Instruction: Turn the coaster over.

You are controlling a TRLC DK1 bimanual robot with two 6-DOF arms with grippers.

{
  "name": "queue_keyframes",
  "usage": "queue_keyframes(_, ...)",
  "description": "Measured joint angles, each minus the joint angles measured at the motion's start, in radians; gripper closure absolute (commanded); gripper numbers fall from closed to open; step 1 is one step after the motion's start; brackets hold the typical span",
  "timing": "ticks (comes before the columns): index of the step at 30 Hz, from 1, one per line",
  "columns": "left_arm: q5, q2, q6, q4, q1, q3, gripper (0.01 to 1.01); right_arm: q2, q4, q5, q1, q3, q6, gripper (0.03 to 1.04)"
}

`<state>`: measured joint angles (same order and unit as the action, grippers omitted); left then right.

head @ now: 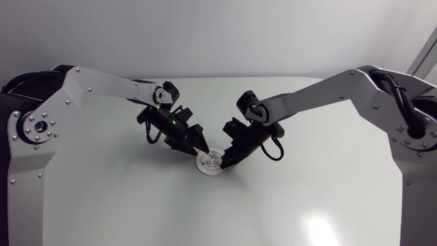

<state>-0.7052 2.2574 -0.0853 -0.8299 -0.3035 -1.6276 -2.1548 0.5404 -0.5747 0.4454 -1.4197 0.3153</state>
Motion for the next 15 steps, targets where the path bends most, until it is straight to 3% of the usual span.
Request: queue_keyframes(15, -0.048, 0.000, 0.000, 0.000, 0.006, 0.000, 0.570, 0.011, 0.004, 0.001, 0.001, 0.011, 0.000, 1.01)
